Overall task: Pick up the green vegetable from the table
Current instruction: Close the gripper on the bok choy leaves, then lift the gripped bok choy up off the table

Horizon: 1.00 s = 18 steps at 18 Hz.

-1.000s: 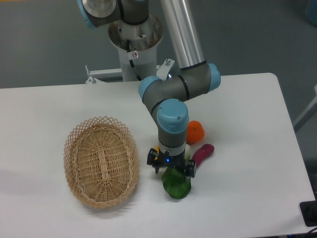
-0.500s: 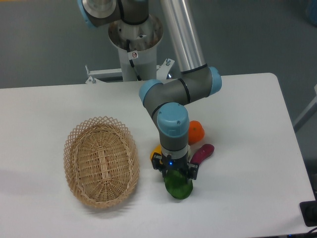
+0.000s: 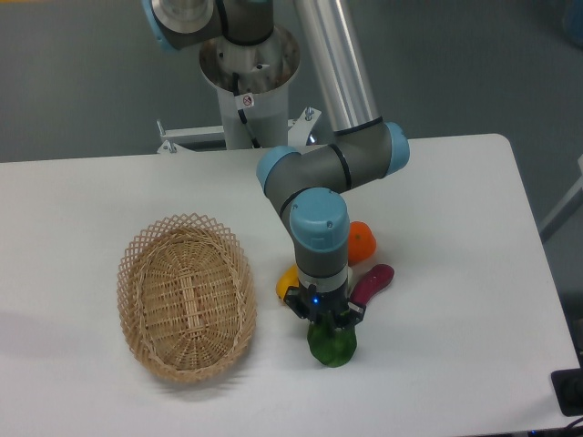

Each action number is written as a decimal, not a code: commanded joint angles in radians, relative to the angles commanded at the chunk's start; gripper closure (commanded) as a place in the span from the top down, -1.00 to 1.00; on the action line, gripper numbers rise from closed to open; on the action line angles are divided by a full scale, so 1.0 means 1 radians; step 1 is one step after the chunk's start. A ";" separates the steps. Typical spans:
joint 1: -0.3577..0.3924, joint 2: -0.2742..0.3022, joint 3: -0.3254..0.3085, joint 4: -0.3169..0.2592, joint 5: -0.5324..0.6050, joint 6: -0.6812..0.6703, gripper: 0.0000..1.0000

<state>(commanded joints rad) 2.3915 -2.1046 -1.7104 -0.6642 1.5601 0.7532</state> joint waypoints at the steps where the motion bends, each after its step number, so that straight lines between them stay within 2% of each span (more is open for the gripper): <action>1: 0.000 0.005 0.000 0.000 0.000 0.000 -0.36; 8: 0.000 0.060 0.006 -0.002 -0.017 0.002 -0.36; 11: 0.000 0.066 0.005 -0.002 -0.020 0.002 -0.54; 18: 0.003 0.083 0.006 -0.003 -0.031 0.002 -0.59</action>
<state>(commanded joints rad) 2.3945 -2.0218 -1.7043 -0.6673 1.5294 0.7547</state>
